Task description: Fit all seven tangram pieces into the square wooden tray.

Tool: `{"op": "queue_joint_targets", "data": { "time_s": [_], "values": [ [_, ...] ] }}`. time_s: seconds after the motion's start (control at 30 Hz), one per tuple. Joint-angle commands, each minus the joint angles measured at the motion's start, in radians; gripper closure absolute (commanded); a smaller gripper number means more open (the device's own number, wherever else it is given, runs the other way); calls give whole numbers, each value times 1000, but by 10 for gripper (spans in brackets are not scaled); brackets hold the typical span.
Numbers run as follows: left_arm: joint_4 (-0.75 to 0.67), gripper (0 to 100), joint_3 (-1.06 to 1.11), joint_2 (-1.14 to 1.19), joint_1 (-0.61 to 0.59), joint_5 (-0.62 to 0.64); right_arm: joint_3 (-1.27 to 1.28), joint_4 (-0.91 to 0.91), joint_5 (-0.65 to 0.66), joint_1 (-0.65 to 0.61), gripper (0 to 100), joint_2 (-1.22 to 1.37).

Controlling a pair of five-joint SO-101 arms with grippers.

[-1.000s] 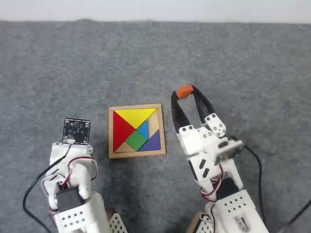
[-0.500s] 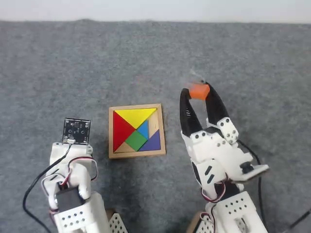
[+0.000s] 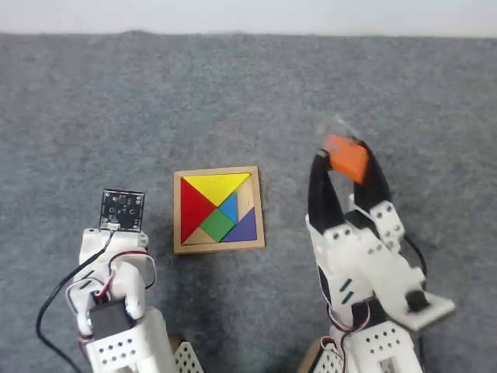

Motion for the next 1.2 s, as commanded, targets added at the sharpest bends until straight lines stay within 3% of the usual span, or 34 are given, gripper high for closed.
{"op": "queue_joint_targets", "data": {
  "time_s": [0.0,0.43,0.93,1.17],
  "values": [
    [-23,985,-7,-9,-6,-5,20,-84,-3,12,991,-48],
    [-21,985,-7,-9,-6,-5,18,-483,-3,12,991,-67],
    [-21,985,-7,-9,-6,-5,18,-344,-11,8,991,-74],
    [-21,985,-7,-9,-6,-5,18,-407,-5,10,991,-74]
  ]
}}
